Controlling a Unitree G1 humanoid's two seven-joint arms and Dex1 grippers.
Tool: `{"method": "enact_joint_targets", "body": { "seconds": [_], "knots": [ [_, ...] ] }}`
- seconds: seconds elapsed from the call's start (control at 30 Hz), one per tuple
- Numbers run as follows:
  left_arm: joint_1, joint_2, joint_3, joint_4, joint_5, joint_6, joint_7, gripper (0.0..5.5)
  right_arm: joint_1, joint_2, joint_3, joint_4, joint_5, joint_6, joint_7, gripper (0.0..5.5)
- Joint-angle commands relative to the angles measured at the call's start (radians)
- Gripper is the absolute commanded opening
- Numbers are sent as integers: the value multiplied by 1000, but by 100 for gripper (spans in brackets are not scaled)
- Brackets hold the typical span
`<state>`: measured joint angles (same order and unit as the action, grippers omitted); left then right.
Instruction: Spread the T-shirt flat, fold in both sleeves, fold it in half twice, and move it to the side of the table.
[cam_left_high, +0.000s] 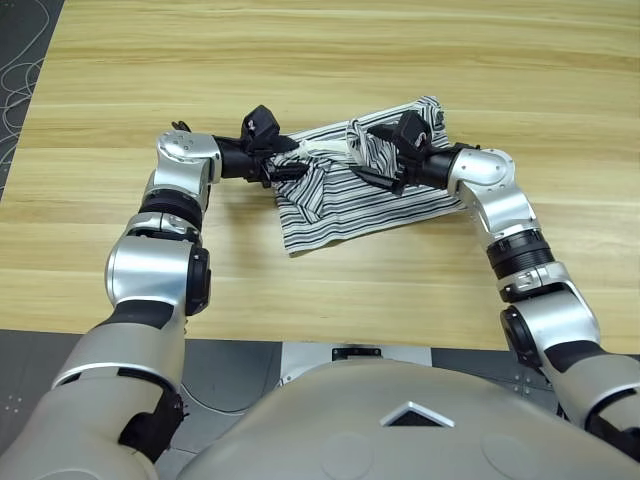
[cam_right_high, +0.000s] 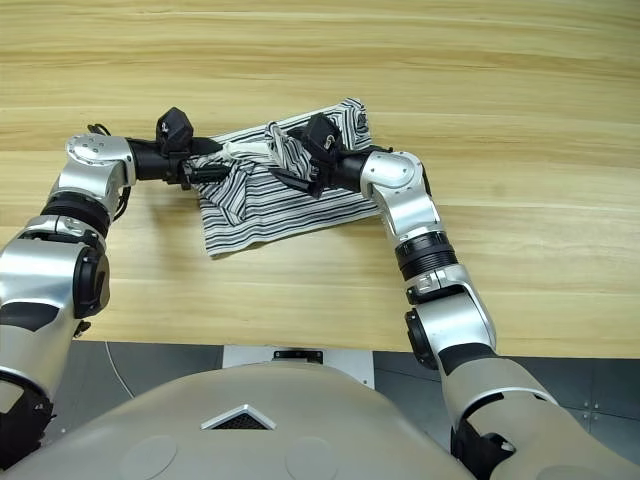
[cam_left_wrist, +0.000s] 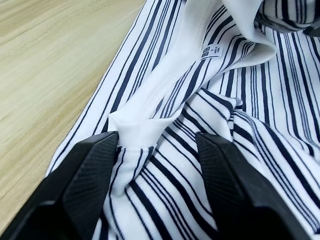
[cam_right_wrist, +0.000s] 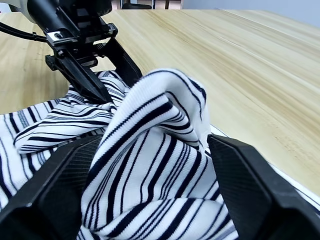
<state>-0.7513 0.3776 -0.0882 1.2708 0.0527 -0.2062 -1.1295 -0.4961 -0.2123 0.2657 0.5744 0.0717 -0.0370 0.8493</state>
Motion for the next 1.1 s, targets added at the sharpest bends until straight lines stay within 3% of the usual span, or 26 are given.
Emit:
{"method": "enact_joint_targets", "body": {
  "seconds": [0.03, 0.1, 0.6, 0.8, 1.1],
  "knots": [
    [6, -14, 8, -3, 1, 0, -8, 292, -29, 5, -9, 22, -14, -16, -6, 357],
    [1, -20, 14, 0, 3, 3, 11, 292, -30, 7, -11, 28, -17, -18, -5, 319],
    [-20, -40, 8, 49, 54, 32, 172, 292, -29, 8, -19, 0, -15, -12, -2, 319],
    [12, -70, -10, 43, 68, 10, 128, 292, -31, 14, -22, -3, -13, -3, -8, 319],
    [12, -73, 6, 38, 49, 21, 90, 148, -18, 22, -22, -3, -16, 5, -16, 153]
  ]
}}
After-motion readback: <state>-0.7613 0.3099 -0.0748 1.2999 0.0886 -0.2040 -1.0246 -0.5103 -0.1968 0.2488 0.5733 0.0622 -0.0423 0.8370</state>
